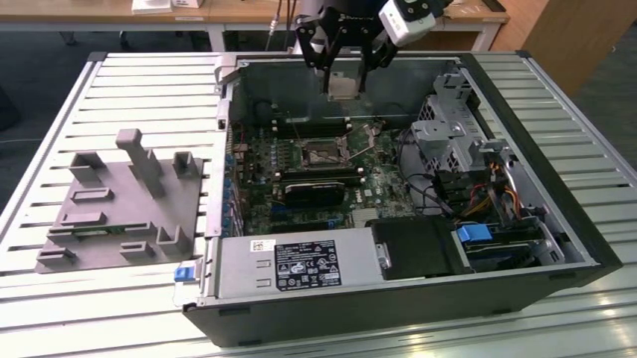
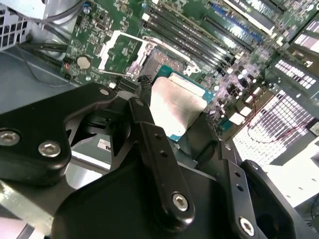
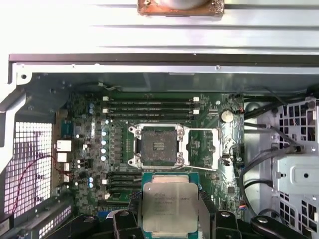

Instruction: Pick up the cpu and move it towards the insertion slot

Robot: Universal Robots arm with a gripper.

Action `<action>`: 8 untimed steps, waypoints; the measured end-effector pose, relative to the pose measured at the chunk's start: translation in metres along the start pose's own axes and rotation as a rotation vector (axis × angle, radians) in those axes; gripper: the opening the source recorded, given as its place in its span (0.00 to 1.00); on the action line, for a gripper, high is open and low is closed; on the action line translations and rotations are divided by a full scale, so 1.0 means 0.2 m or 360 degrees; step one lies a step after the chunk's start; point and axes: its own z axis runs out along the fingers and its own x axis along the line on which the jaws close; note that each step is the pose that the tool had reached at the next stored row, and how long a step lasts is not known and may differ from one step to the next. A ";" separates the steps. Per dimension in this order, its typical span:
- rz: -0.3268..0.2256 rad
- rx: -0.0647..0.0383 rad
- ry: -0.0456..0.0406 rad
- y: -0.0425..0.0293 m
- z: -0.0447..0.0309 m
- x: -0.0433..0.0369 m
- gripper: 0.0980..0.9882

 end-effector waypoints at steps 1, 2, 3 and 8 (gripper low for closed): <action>0.0000 0.0000 0.0000 0.008 0.001 0.001 0.49; 0.0000 0.0000 0.0000 0.015 0.003 0.003 0.49; 0.0000 0.0000 0.0000 0.024 0.004 0.005 0.49; 0.0000 0.0000 0.0000 0.066 0.010 0.015 0.49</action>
